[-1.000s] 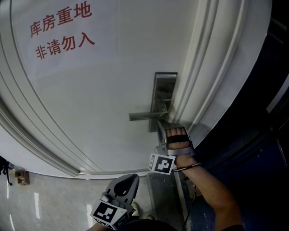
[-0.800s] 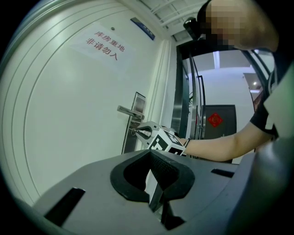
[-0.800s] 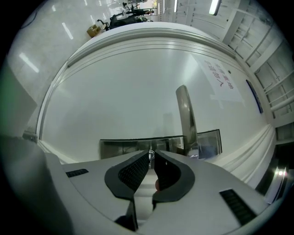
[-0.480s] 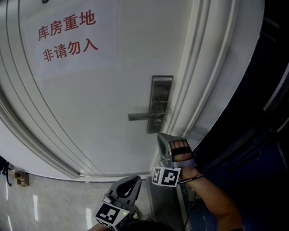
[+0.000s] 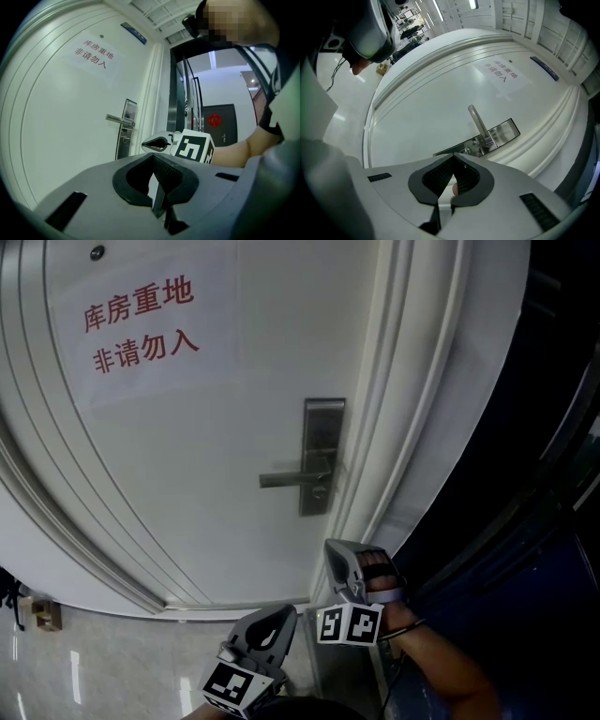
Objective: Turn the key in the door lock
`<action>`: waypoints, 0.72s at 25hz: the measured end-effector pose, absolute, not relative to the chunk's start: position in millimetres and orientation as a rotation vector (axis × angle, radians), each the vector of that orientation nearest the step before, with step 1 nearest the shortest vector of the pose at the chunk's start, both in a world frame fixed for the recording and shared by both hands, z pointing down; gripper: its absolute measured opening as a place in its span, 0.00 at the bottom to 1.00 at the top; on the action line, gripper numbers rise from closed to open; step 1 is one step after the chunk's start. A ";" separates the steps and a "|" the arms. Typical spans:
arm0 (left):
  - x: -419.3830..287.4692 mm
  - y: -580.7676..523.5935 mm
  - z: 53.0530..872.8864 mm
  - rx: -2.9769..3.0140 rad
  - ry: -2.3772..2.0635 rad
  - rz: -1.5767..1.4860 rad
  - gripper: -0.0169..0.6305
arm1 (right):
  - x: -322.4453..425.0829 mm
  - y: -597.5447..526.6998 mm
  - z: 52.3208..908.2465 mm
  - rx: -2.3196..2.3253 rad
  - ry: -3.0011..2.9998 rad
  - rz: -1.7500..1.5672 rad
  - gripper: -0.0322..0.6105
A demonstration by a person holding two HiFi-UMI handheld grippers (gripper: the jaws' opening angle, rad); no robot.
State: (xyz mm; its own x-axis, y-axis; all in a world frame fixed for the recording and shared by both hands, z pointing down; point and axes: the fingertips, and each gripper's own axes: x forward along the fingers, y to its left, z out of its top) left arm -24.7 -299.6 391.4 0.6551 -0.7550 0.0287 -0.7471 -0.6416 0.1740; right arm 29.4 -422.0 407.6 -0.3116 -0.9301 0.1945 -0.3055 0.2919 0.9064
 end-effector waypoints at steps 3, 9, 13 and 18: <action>-22.2 -296.9 388.3 2.700 -1.238 -0.076 0.03 | 31.3 -415.5 405.2 1.110 -1.832 -0.985 0.07; -17.9 -294.3 385.1 2.715 -1.236 -0.088 0.03 | 30.0 -400.9 406.3 1.108 -1.912 -0.924 0.07; -14.7 -290.5 383.1 2.718 -1.230 -0.093 0.03 | 30.0 -397.1 405.3 1.105 -1.918 -0.922 0.07; -16.1 -288.4 382.2 2.719 -1.234 -0.094 0.03 | 27.6 -395.7 404.4 1.099 -1.923 -0.923 0.07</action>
State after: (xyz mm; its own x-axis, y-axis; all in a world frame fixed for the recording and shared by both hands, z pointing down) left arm -16.1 -288.4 382.2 0.6587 -0.7524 0.0063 -0.7427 -0.6489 0.1651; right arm 27.6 -395.7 404.4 -0.3728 -0.8976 0.2353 -0.3776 0.3784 0.8451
